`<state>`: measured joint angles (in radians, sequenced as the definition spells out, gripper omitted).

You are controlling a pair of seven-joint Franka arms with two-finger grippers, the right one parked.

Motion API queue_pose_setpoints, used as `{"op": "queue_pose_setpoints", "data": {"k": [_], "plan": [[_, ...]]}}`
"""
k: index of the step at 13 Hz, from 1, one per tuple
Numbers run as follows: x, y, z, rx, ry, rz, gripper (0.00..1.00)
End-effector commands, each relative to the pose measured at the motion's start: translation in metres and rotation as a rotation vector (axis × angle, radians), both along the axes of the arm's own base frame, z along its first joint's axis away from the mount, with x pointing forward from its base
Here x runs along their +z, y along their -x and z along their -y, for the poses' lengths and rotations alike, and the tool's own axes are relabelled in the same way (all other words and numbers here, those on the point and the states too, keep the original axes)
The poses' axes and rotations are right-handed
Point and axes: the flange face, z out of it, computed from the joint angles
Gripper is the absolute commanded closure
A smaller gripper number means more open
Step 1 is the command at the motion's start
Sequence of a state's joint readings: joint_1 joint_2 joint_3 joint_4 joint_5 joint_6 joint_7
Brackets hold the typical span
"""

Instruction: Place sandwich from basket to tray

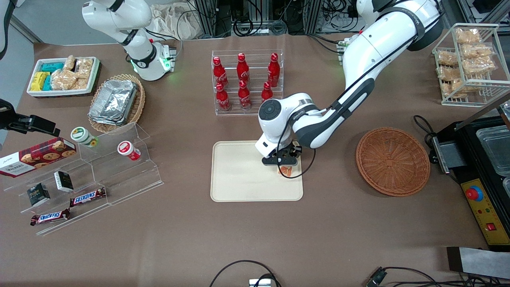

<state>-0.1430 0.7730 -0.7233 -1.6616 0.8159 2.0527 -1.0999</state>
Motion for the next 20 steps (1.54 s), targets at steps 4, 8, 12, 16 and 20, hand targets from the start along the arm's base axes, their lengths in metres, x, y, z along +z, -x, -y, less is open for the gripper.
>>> {"op": "queue_pose_setpoints", "data": {"k": [4, 8, 12, 16, 20], "plan": [[0.016, -0.02, -0.002, 0.054, -0.002, 0.035, 0.26], [0.046, -0.043, -0.016, 0.114, -0.035, 0.051, 0.14], [0.086, -0.063, -0.038, 0.194, 0.008, 0.051, 0.0], [0.139, -0.097, -0.072, 0.282, 0.054, 0.071, 0.0], [0.205, -0.133, -0.13, 0.341, 0.064, 0.05, 0.0]]}}
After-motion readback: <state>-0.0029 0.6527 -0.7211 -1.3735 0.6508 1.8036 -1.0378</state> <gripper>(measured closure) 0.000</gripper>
